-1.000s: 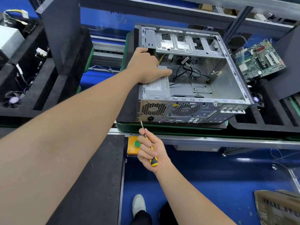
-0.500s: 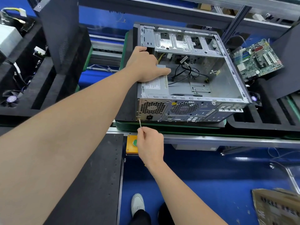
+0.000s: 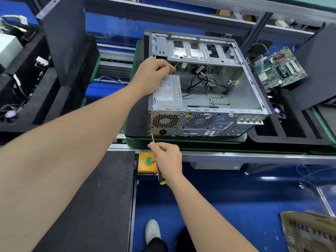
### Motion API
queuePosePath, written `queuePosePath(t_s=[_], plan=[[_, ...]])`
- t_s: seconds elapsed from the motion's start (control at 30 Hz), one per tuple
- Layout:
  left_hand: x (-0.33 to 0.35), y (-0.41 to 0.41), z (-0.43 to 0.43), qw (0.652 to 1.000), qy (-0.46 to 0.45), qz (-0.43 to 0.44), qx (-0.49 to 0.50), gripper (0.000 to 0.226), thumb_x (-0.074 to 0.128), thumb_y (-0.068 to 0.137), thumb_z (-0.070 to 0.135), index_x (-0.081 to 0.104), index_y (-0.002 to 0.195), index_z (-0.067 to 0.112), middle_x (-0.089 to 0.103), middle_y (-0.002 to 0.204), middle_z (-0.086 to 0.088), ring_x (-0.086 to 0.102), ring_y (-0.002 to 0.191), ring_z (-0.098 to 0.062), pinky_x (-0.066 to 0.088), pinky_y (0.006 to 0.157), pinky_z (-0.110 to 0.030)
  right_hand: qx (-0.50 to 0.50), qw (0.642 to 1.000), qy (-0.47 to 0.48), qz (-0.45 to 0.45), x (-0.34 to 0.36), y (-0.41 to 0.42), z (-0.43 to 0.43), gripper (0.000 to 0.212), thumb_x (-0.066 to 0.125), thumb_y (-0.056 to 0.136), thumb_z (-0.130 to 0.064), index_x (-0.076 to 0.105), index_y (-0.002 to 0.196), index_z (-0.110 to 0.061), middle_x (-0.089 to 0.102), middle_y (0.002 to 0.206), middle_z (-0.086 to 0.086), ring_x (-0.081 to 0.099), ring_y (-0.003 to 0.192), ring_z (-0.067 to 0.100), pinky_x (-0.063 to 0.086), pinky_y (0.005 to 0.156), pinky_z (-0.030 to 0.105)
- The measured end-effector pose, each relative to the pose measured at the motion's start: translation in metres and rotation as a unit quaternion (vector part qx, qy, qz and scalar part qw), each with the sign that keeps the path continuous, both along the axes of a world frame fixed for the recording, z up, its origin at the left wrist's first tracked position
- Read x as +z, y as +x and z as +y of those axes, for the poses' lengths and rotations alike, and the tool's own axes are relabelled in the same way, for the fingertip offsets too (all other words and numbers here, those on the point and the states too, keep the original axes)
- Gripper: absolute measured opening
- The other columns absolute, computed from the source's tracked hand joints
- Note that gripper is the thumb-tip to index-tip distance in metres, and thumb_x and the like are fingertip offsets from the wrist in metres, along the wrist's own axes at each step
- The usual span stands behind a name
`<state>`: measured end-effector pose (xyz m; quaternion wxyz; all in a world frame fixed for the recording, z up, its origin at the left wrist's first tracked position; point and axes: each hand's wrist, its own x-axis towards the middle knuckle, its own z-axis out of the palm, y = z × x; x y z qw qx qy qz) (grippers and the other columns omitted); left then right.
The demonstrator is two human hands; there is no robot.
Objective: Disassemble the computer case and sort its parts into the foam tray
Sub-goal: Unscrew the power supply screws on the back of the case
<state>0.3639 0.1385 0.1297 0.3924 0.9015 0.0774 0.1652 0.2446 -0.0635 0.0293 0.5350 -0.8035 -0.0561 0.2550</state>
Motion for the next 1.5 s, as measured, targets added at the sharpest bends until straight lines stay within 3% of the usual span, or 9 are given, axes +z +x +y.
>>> queuePosePath(t_s=[0.1, 0.2, 0.37, 0.6, 0.87, 1.03, 1.17, 1.33, 1.5], plan=[[-0.016, -0.037, -0.003, 0.982, -0.150, -0.082, 0.079, 0.031, 0.050, 0.099, 0.017, 0.070, 0.120, 0.030, 0.065, 0.121, 0.021, 0.055, 0.113, 0.009, 0.044, 0.095, -0.013, -0.029, 0.990, 0.047, 0.128, 0.002, 0.005, 0.001, 0.027, 0.059, 0.091, -0.031, 0.085, 0.085, -0.026, 0.064, 0.061, 0.006, 0.055, 0.059, 0.021, 0.049, 0.054, 0.033], [-0.048, -0.082, -0.007, 0.915, -0.274, -0.116, 0.274, 0.022, 0.050, 0.093, 0.015, 0.069, 0.100, 0.024, 0.072, 0.088, 0.008, 0.070, 0.077, -0.012, 0.058, 0.071, -0.031, -0.032, 0.976, 0.071, 0.206, 0.003, 0.008, 0.003, 0.029, 0.064, 0.071, -0.034, 0.083, 0.081, -0.016, 0.060, 0.063, 0.007, 0.054, 0.062, 0.023, 0.049, 0.062, 0.037], [-0.095, -0.148, -0.027, 0.860, -0.387, 0.107, 0.316, 0.019, 0.054, 0.088, 0.007, 0.070, 0.092, -0.003, 0.068, 0.059, -0.009, 0.066, 0.051, -0.028, 0.054, 0.049, -0.034, -0.035, 0.951, 0.115, 0.285, -0.003, 0.013, -0.002, 0.021, 0.068, 0.081, -0.026, 0.079, 0.069, -0.013, 0.061, 0.064, 0.008, 0.049, 0.043, 0.019, 0.046, 0.042, 0.026], [-0.103, -0.164, -0.081, 0.787, -0.552, 0.195, 0.193, 0.029, 0.072, 0.092, 0.034, 0.075, 0.104, 0.007, 0.079, 0.091, -0.011, 0.076, 0.073, -0.022, 0.062, 0.071, -0.031, -0.047, 0.918, 0.183, 0.349, -0.009, 0.019, -0.007, 0.032, 0.063, 0.097, -0.024, 0.073, 0.115, 0.001, 0.063, 0.071, 0.007, 0.055, 0.047, 0.014, 0.047, 0.042, 0.025], [-0.102, -0.149, -0.094, 0.747, -0.614, 0.134, 0.216, 0.017, 0.073, 0.094, 0.018, 0.075, 0.103, 0.004, 0.078, 0.099, -0.010, 0.062, 0.057, -0.012, 0.059, 0.064, -0.030, -0.019, 0.879, 0.253, 0.404, -0.008, 0.018, -0.015, 0.025, 0.063, 0.103, -0.027, 0.072, 0.096, -0.005, 0.063, 0.073, 0.007, 0.056, 0.050, 0.013, 0.051, 0.047, 0.022], [-0.104, -0.147, -0.090, 0.729, -0.632, 0.135, 0.225, 0.011, 0.070, 0.095, 0.012, 0.074, 0.101, 0.004, 0.079, 0.092, -0.010, 0.062, 0.081, -0.024, 0.060, 0.082, -0.041, 0.027, 0.798, 0.350, 0.490, -0.016, 0.003, -0.024, 0.030, 0.052, 0.105, -0.033, 0.069, 0.092, -0.011, 0.060, 0.076, 0.005, 0.050, 0.048, 0.010, 0.042, 0.040, 0.020], [-0.104, -0.146, -0.090, 0.716, -0.652, 0.135, 0.211, 0.014, 0.068, 0.096, 0.011, 0.073, 0.105, 0.001, 0.077, 0.098, -0.015, 0.057, 0.062, -0.014, 0.056, 0.074, -0.033, 0.023, 0.750, 0.420, 0.509, -0.022, -0.004, -0.022, 0.032, 0.048, 0.110, -0.031, 0.069, 0.097, -0.009, 0.058, 0.066, 0.004, 0.036, 0.031, 0.007, 0.028, 0.028, 0.018], [-0.107, -0.149, -0.086, 0.715, -0.663, 0.125, 0.183, 0.019, 0.064, 0.098, 0.010, 0.070, 0.114, 0.000, 0.077, 0.107, -0.015, 0.073, 0.073, -0.014, 0.057, 0.086, -0.035, 0.027, 0.878, 0.302, 0.371, -0.019, -0.006, -0.015, 0.030, 0.051, 0.108, -0.027, 0.071, 0.097, -0.008, 0.050, 0.063, 0.007, 0.033, 0.033, 0.013, 0.025, 0.032, 0.023], [-0.110, -0.148, -0.085, 0.732, -0.648, 0.123, 0.170, 0.018, 0.061, 0.100, 0.011, 0.070, 0.114, 0.004, 0.078, 0.107, -0.010, 0.072, 0.104, -0.023, 0.056, 0.090, -0.036, 0.064, 0.998, -0.005, -0.006, -0.001, -0.012, -0.007, 0.030, 0.043, 0.106, -0.022, 0.064, 0.089, -0.009, 0.064, 0.064, 0.010, 0.060, 0.042, 0.022, 0.042, 0.039, 0.027]])
